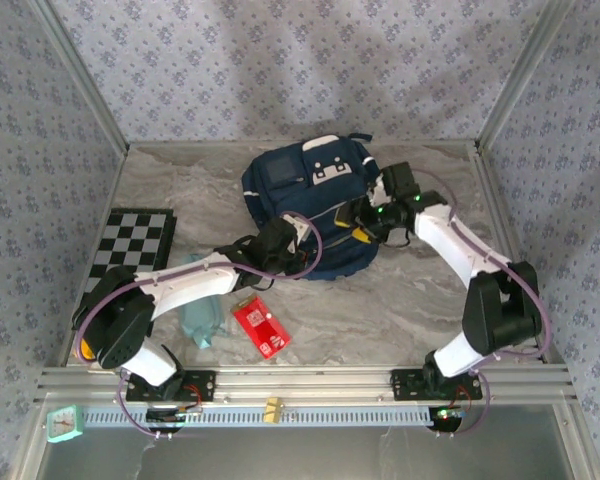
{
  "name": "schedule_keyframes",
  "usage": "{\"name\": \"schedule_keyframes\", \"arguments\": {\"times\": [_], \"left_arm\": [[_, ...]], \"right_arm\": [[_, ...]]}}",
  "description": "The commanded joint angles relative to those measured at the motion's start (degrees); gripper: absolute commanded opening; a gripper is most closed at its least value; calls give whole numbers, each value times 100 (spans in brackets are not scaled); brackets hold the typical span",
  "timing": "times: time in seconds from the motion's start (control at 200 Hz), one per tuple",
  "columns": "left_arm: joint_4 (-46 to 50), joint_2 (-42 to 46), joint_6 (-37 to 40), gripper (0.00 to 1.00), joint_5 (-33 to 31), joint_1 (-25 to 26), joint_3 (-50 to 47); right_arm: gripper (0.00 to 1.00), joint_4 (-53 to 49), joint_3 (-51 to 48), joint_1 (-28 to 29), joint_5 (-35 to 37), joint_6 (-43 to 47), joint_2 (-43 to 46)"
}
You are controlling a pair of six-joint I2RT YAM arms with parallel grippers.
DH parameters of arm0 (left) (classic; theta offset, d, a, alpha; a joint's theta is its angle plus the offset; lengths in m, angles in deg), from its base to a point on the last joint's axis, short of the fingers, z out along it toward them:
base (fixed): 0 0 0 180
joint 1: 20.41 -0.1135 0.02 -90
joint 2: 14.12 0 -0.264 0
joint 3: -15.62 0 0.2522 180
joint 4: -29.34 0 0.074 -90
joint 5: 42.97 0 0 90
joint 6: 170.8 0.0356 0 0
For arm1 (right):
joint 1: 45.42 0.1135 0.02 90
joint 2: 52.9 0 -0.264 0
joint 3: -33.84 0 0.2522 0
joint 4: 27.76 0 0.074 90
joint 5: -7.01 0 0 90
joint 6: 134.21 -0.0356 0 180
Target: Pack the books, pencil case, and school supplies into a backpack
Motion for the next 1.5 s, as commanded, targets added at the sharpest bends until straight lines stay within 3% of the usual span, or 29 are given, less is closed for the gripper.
{"name": "schedule_keyframes", "arguments": {"times": [0.0,0.23,0.35,0.4,0.49,0.645,1.089,1.179,1.279,1.424,1.494], "left_arm": [[-101,-101,52,0,44,-41,31],[-164,-215,8,0,142,-39,36],[-151,-252,-9,0,154,-38,61],[-133,-254,3,0,138,-36,59],[-40,-232,56,0,34,-41,53],[80,-109,182,0,-160,-51,-43],[191,-191,424,0,-602,-583,102],[212,-81,622,0,112,-576,294],[105,136,548,0,260,-313,327],[134,26,239,24,507,89,488],[110,-133,2,28,506,222,613]], "right_arm": [[66,854,-311,292,467,-861,-75],[69,1482,-204,909,1279,-1236,-518],[65,1612,-13,1053,1507,-1358,-832],[60,1739,-32,1108,1640,-1417,-868],[42,1802,0,1143,1705,-1414,-815],[0,1572,42,1017,1727,-1384,-440],[0,1314,-144,265,743,-1378,603],[0,1253,-182,251,809,-1402,700],[0,1379,-249,246,827,-1521,726],[0,1431,-223,260,875,-1584,726],[0,1427,-214,266,888,-1598,709]]}}
